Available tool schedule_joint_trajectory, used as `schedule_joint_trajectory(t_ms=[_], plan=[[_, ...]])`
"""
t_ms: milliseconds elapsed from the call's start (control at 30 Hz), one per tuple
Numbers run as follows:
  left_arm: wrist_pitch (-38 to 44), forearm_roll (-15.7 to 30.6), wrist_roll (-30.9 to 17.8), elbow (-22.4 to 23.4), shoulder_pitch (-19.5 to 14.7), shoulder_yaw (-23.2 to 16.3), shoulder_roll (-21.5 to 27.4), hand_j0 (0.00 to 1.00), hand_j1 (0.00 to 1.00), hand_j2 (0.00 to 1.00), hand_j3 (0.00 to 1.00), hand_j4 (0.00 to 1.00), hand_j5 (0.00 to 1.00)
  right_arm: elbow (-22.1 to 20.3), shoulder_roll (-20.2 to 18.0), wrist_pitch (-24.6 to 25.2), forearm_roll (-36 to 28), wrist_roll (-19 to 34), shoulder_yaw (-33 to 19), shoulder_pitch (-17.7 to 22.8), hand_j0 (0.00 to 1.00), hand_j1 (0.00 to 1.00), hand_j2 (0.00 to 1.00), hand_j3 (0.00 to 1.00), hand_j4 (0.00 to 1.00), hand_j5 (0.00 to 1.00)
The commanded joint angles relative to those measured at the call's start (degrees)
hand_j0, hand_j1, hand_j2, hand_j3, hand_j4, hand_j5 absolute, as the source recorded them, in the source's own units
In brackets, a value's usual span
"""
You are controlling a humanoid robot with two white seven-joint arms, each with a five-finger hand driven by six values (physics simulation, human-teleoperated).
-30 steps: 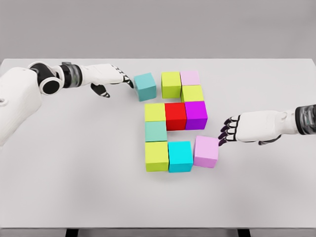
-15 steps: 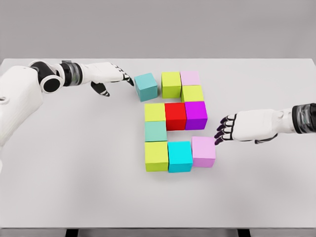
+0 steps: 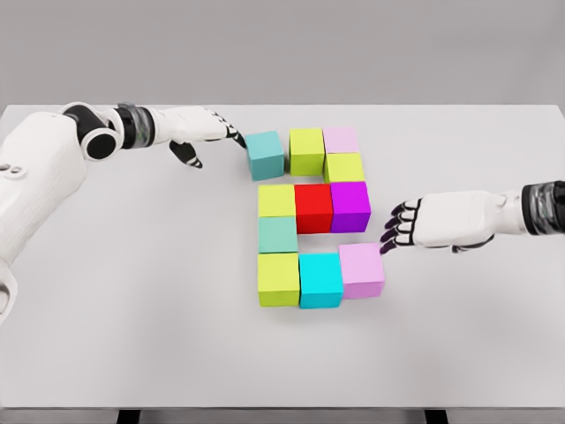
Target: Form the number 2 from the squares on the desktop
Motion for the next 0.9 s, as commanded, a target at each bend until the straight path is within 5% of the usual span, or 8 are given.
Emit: schedule_joint_trajectory(t_ms=[0,867], plan=[[0.10,0.27,-0.05,0.80,0.00,0.25,-0.44,0.86,0.86,0.86,0.86,0.86,0.86,0.16,-0.20,0.07,-0.23,-0.04,-0.18,0.00,0.95,0.95,0.95,0.95,0.95,0.95],[0.10,0.71,0.04,-2.80,2.11,1.30,1.58,0.88,0.88,0.88,0.88,0.88,0.88,1.13,1.56,0.07,0.12,-0.74,-1.49,0.53,0.96,0.96,0.96,0.96,0.96,0.96]])
